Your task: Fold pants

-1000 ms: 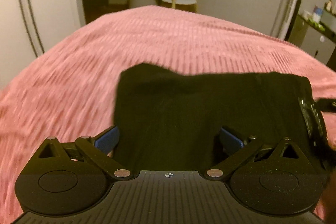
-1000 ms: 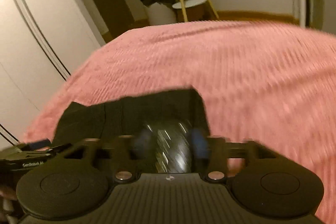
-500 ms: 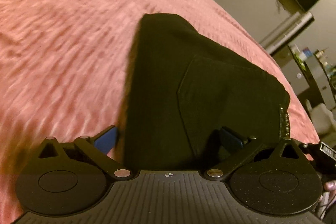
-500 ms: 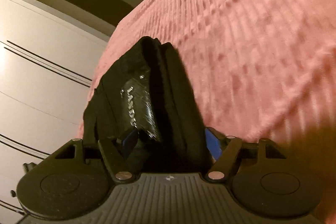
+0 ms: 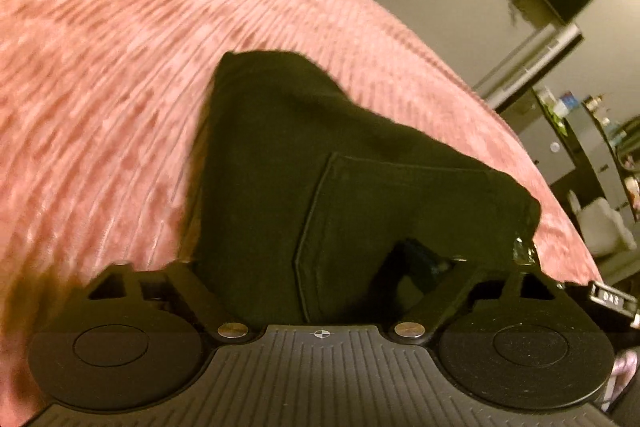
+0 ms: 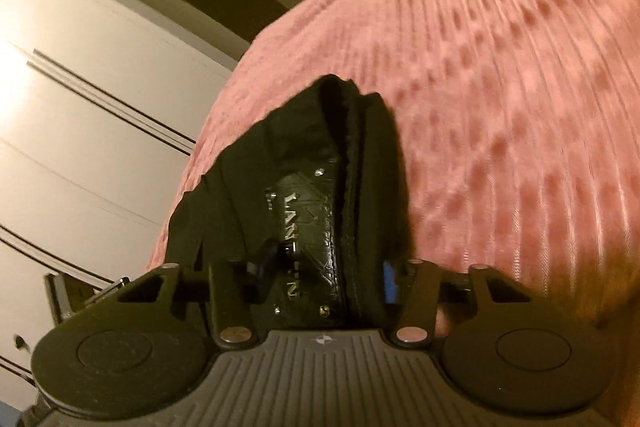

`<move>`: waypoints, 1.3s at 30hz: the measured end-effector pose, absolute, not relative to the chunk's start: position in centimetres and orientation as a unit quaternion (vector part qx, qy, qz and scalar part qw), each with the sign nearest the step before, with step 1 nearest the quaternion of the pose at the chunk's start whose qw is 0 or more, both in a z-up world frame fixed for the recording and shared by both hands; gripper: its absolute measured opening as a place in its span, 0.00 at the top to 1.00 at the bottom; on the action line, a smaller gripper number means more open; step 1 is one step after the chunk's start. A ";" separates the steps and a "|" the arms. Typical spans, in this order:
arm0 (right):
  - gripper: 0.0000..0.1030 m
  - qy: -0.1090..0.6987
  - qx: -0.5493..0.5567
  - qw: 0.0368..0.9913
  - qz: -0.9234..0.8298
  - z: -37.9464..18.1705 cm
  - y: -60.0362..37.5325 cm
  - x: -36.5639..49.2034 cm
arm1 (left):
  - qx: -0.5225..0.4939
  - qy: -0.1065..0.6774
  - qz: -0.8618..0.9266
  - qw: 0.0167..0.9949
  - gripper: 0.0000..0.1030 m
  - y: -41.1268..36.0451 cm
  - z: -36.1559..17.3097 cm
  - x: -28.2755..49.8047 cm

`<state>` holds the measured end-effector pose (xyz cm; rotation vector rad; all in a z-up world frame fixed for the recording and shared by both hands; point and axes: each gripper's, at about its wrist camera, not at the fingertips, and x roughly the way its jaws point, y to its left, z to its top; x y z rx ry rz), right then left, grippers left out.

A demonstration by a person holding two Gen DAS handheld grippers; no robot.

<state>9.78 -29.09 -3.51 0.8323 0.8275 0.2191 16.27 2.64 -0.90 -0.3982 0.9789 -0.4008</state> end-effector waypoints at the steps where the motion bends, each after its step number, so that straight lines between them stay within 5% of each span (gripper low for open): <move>1: 0.59 0.388 0.381 0.833 0.103 -2.9 -28.7 9.8 | -0.178 0.461 -0.192 0.848 0.22 2.5 -0.4 16.1; 11: 0.68 0.359 0.314 0.871 0.115 4.5 -26.0 12.9 | -0.206 0.406 -0.183 0.871 0.34 3.6 4.5 16.2; 13: 0.56 0.353 0.304 0.878 0.111 6.0 -25.4 14.4 | -0.215 0.387 -0.167 0.881 0.33 4.5 5.8 16.6; 16: 0.29 0.346 0.271 0.897 0.040 7.8 -24.8 15.8 | -0.206 0.386 -0.089 0.895 0.12 5.8 6.8 17.1; 17: 0.28 0.329 0.247 0.911 0.014 8.4 -24.4 15.6 | -0.188 0.383 -0.059 0.902 0.05 6.0 6.9 16.9; 26: 0.31 0.356 0.295 0.885 0.054 3.5 -21.7 9.9 | -0.139 0.376 -0.035 0.915 0.03 4.8 4.1 10.1; 30: 0.41 0.381 0.360 0.851 0.039 0.3 -21.5 9.2 | -0.121 0.397 -0.014 0.910 0.03 3.5 2.3 8.5; 39: 0.42 0.335 0.509 0.792 0.024 -3.7 -23.1 10.9 | -0.112 0.411 0.013 0.905 0.02 3.6 1.6 7.6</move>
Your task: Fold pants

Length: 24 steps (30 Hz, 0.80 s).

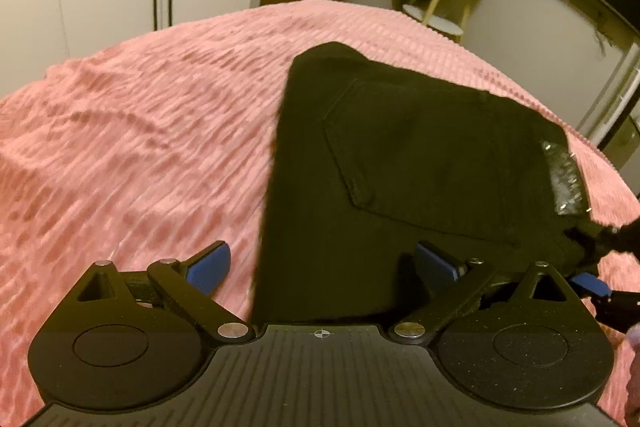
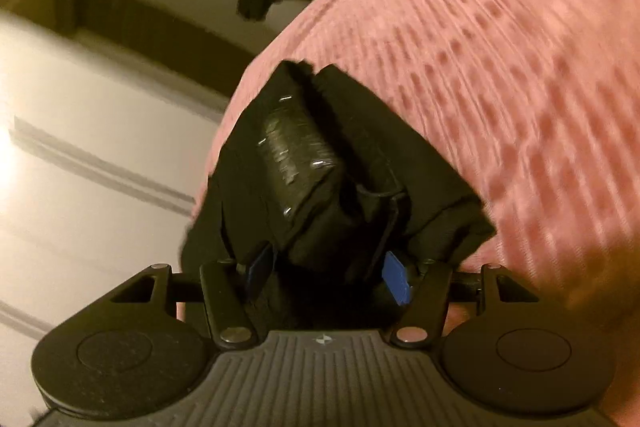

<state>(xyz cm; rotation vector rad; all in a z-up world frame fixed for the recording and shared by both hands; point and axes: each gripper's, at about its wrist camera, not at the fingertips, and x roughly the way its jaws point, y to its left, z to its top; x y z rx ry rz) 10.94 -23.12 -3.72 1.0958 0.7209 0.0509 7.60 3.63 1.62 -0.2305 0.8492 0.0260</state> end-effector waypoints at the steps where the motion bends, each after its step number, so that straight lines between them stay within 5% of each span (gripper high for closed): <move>1: 0.42 0.328 0.528 0.783 0.023 -4.0 -23.3 10.9 | -0.109 0.412 0.015 0.905 0.02 3.6 1.5 7.7; 3: 0.43 0.321 0.559 0.765 0.017 -4.8 -23.5 11.5 | -0.104 0.412 0.020 0.905 0.02 3.4 1.2 7.6; 6: 0.59 0.323 0.568 0.757 0.007 -5.4 -23.7 12.1 | -0.105 0.412 0.024 0.905 0.01 3.3 1.0 7.6; 12: 0.69 0.308 0.414 0.857 0.001 -0.7 -20.8 12.0 | -0.090 0.408 0.029 0.908 0.01 3.2 1.6 7.5; 19: 0.66 0.333 0.366 0.868 -0.048 -3.2 -21.7 12.0 | -0.054 0.405 0.030 0.912 0.01 2.6 1.4 7.6; 24: 0.52 0.355 0.367 0.859 -0.045 -0.4 -22.4 12.0 | -0.081 0.402 0.039 0.911 0.01 3.7 1.3 7.6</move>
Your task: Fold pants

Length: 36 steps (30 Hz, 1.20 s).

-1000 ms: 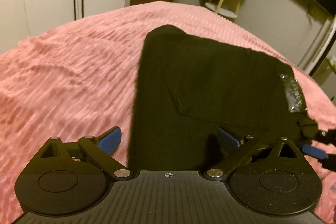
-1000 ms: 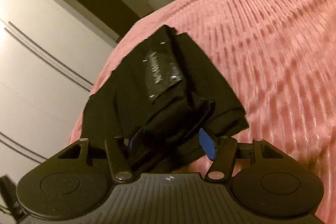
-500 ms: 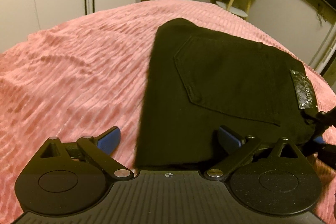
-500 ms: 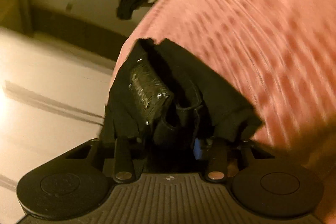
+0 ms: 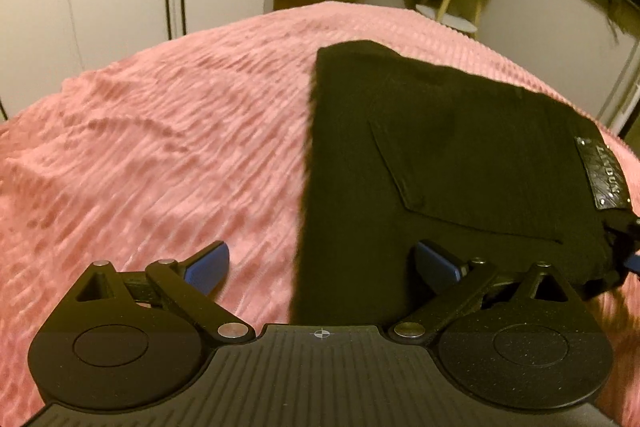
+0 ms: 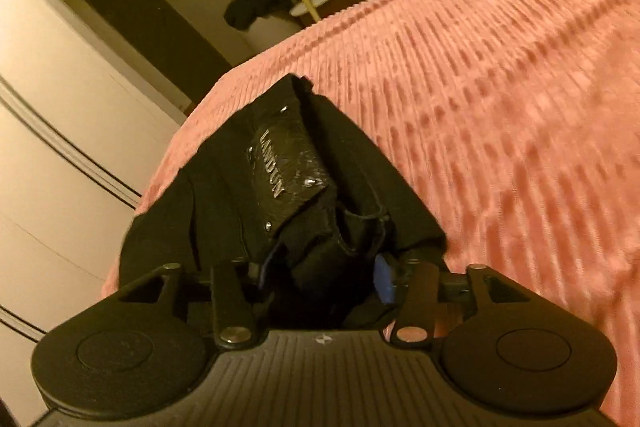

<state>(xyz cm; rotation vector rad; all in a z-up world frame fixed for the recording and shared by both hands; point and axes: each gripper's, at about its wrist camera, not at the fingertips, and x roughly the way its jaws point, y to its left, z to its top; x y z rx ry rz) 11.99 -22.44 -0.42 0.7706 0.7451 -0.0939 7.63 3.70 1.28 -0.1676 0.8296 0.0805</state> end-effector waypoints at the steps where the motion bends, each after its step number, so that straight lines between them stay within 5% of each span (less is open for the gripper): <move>1: 0.51 0.357 0.364 0.859 -0.048 -0.1 -22.6 11.5 | -0.079 0.395 0.046 0.914 0.01 3.8 1.6 7.5; 6: 0.52 0.324 0.254 0.908 -0.083 3.2 -21.2 9.6 | -0.059 0.360 0.046 0.930 0.01 3.4 3.2 8.4; 10: 0.73 0.299 0.159 0.940 -0.036 5.2 -18.9 11.9 | -0.038 0.343 0.027 0.938 0.01 2.1 4.6 11.5; 12: 0.76 0.286 0.102 0.953 -0.021 5.7 -17.6 13.9 | -0.027 0.336 0.025 0.941 0.01 1.5 5.1 13.4; 24: 0.73 0.379 -0.021 0.925 -0.023 -0.4 -16.8 24.5 | 0.084 0.352 0.021 0.932 0.00 -3.0 1.5 24.1; 31: 0.72 0.345 0.013 0.938 -0.005 -1.6 -17.9 22.8 | 0.078 0.365 -0.001 0.928 0.00 -2.1 -0.2 25.1; 36: 0.56 0.332 0.087 0.939 -0.020 2.1 -19.2 18.5 | 0.029 0.368 -0.024 0.929 0.00 -0.4 2.8 20.8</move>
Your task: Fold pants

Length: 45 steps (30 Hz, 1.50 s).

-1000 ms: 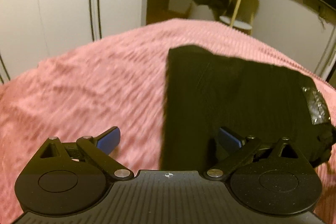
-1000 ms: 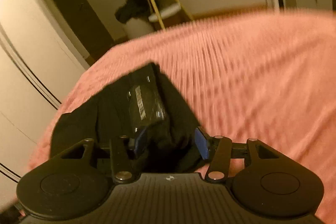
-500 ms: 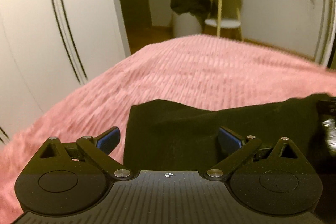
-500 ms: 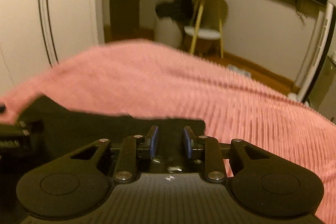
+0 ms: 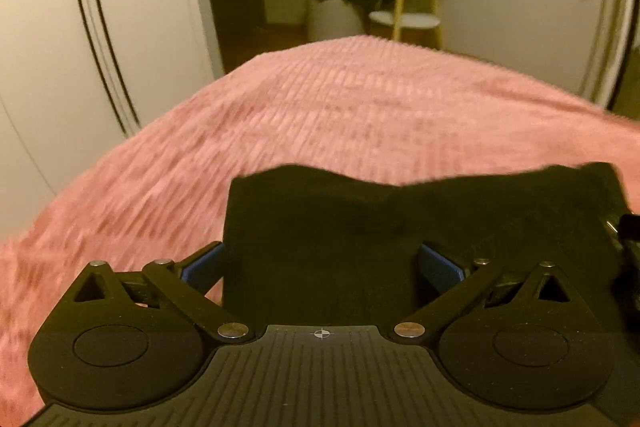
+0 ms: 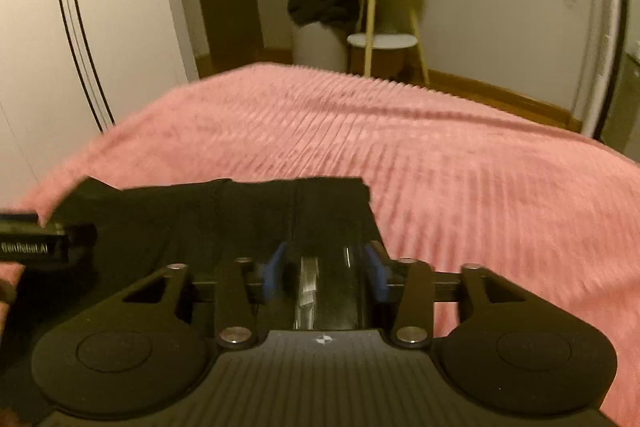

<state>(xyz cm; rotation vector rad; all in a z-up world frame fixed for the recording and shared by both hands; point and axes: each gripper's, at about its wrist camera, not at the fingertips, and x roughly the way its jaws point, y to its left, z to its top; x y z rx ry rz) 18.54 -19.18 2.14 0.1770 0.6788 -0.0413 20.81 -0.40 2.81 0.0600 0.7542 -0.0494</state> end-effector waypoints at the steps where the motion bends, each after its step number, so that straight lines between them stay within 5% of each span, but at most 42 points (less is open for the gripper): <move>1: 0.56 0.326 0.095 0.940 -0.023 2.7 -19.2 16.6 | 0.021 0.356 -0.029 0.934 0.00 -0.2 3.2 19.1; 8: 0.54 0.349 0.105 0.929 -0.064 0.8 -19.5 10.1 | -0.003 0.393 -0.035 0.919 0.00 -0.2 0.9 12.9; 10: 0.44 0.367 0.106 0.921 -0.075 0.2 -20.2 11.1 | 0.025 0.378 -0.034 0.925 0.00 -0.9 0.2 12.5; 17: 0.35 0.390 0.118 0.909 -0.088 0.9 -20.8 11.5 | -0.006 0.394 -0.012 0.919 0.00 -0.3 2.6 9.9; 21: 0.04 0.372 0.098 0.920 -0.069 2.5 -19.2 7.4 | -0.032 0.392 -0.011 0.919 0.00 -0.1 3.3 5.1; 31: 0.04 0.424 0.058 0.902 -0.052 3.1 -14.4 0.9 | -0.048 0.386 -0.007 0.921 0.00 -2.1 4.5 -0.6; 45: 0.04 0.375 -0.008 0.926 -0.030 4.7 -11.2 -0.7 | -0.029 0.394 -0.014 0.919 0.00 -2.6 4.2 -1.9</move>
